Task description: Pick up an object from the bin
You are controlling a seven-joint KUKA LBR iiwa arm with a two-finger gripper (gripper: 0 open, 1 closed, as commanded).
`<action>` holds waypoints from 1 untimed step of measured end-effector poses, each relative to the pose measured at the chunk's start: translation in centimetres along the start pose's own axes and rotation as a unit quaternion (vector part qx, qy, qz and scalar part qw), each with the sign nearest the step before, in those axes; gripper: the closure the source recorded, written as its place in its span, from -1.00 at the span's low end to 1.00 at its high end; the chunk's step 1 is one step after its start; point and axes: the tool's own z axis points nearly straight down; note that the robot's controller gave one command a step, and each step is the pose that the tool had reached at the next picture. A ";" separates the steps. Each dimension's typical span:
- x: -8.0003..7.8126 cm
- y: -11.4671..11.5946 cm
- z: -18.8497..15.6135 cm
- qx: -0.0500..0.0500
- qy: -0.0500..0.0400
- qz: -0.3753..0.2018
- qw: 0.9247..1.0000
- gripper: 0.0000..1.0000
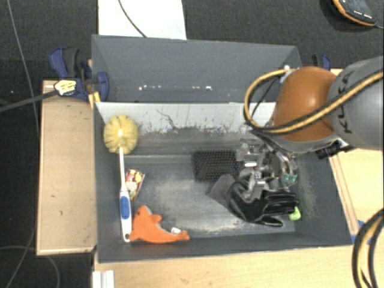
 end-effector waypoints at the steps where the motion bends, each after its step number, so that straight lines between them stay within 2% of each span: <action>1: -0.2 0.0 -0.4 0.000 -0.004 0.000 1.000 -1.00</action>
Offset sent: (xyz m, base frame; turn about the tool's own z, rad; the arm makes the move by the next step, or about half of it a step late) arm -0.0317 -0.0359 -0.0709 0.0418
